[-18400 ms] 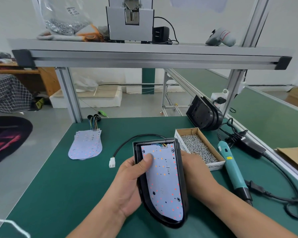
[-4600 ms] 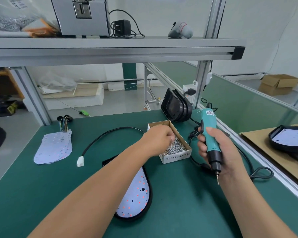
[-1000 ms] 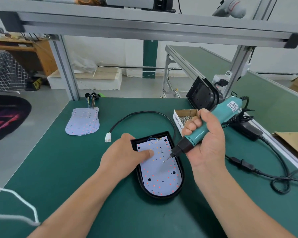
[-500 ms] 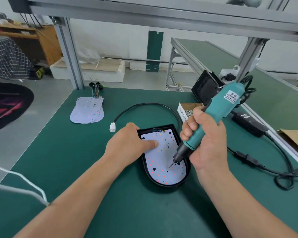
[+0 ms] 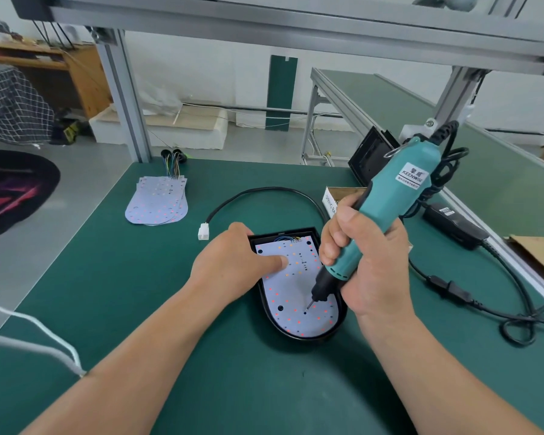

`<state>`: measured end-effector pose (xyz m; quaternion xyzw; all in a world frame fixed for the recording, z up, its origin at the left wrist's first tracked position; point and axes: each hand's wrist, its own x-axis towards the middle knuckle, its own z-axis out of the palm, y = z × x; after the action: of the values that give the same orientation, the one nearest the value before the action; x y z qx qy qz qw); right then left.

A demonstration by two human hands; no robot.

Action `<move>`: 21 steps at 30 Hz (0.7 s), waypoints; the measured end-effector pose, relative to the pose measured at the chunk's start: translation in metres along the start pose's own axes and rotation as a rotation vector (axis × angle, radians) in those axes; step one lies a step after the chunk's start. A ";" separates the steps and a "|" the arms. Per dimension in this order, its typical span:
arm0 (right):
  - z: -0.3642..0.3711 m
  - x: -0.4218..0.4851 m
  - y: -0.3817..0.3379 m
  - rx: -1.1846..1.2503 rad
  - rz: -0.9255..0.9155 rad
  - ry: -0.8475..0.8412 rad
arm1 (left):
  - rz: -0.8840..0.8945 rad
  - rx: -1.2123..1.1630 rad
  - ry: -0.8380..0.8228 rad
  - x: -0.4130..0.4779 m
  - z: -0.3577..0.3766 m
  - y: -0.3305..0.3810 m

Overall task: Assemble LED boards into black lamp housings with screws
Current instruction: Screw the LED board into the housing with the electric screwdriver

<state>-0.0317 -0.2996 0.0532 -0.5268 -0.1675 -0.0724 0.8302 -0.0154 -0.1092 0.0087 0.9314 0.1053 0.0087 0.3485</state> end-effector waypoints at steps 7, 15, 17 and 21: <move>0.004 -0.003 -0.002 -0.025 -0.032 -0.046 | 0.003 0.005 0.002 -0.001 -0.001 0.000; 0.003 -0.005 -0.004 -0.023 -0.051 -0.078 | 0.009 0.013 0.004 -0.002 -0.001 0.001; 0.003 -0.005 -0.005 -0.022 -0.058 -0.086 | 0.010 0.015 0.004 -0.003 -0.001 0.001; 0.004 -0.006 -0.007 -0.037 -0.086 -0.107 | 0.018 0.026 0.013 -0.004 -0.001 0.001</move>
<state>-0.0405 -0.2994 0.0584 -0.5373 -0.2329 -0.0830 0.8064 -0.0189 -0.1101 0.0109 0.9365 0.0994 0.0166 0.3357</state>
